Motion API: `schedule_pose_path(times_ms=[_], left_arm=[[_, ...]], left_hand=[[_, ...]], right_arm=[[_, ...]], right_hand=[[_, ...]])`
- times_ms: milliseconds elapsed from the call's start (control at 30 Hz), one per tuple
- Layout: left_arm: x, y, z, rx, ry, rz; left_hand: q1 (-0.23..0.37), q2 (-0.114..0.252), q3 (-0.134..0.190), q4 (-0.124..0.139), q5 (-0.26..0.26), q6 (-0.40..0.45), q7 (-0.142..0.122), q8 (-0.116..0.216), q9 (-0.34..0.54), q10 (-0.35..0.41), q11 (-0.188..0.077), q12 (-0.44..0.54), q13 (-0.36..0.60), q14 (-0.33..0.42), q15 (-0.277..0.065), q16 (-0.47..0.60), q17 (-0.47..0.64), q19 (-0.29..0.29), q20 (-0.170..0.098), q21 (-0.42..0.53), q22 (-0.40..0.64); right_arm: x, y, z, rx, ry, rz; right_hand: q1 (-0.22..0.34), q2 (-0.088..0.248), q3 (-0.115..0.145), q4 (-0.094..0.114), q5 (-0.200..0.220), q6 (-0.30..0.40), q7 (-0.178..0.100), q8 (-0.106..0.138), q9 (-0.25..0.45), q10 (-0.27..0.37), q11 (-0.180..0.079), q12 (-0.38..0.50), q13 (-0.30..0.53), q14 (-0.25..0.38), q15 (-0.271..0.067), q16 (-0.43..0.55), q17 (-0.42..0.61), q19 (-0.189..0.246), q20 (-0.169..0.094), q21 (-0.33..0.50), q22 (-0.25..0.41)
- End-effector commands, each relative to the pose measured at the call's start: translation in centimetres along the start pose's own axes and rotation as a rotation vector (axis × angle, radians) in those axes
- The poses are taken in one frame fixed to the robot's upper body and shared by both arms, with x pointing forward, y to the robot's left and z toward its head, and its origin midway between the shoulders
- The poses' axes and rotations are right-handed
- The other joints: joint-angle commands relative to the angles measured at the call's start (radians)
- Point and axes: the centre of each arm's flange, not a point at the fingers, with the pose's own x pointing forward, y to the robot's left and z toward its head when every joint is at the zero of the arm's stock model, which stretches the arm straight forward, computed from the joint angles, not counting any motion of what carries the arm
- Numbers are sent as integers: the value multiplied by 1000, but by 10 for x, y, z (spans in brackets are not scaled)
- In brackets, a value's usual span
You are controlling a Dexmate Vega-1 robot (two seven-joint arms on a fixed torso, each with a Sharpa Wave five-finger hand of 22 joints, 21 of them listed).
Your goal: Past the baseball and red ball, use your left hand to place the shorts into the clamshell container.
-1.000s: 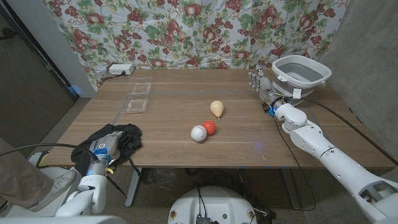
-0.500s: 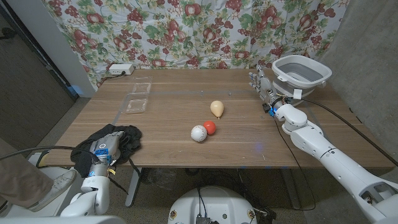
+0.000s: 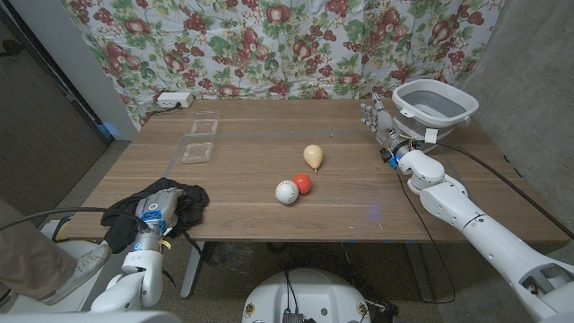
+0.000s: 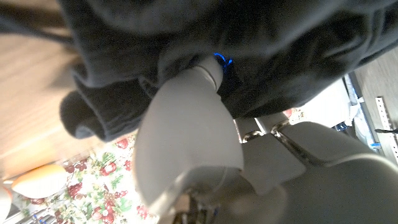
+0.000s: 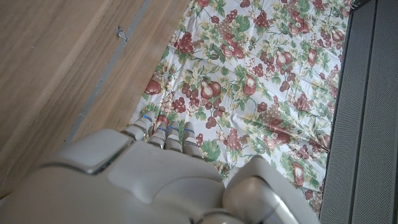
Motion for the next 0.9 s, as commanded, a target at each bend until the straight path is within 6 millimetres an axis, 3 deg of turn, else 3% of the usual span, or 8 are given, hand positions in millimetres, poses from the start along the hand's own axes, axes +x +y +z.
schedule_pose_path(times_ms=[33, 900], left_arm=[[12, 30, 13, -15, -48, 93], [17, 77, 30, -93, -139, 247]], left_hand=[[14, 4, -5, 4, 8, 98, 83, 7, 5, 18, -5, 10, 6, 147, -188, 7, 346, 29, -216, 459, 281], [28, -6, 4, 3, 15, 131, 81, 17, -7, 53, -11, 22, 9, 167, -184, 3, 356, 29, -212, 477, 286]], right_arm=[[-1, -3, -1, -6, -1, -11], [-1, -3, -9, 16, 10, -13]], right_hand=[[10, 13, 5, -3, 6, 10, -2, 6, 2, 7, 1, 8, 3, 4, -3, 5, 2, 6, 2, 6, 5], [17, 16, 10, -7, 5, 12, -1, 4, 2, 8, 2, 7, 3, 4, -3, 4, 2, 6, 0, 5, 5]])
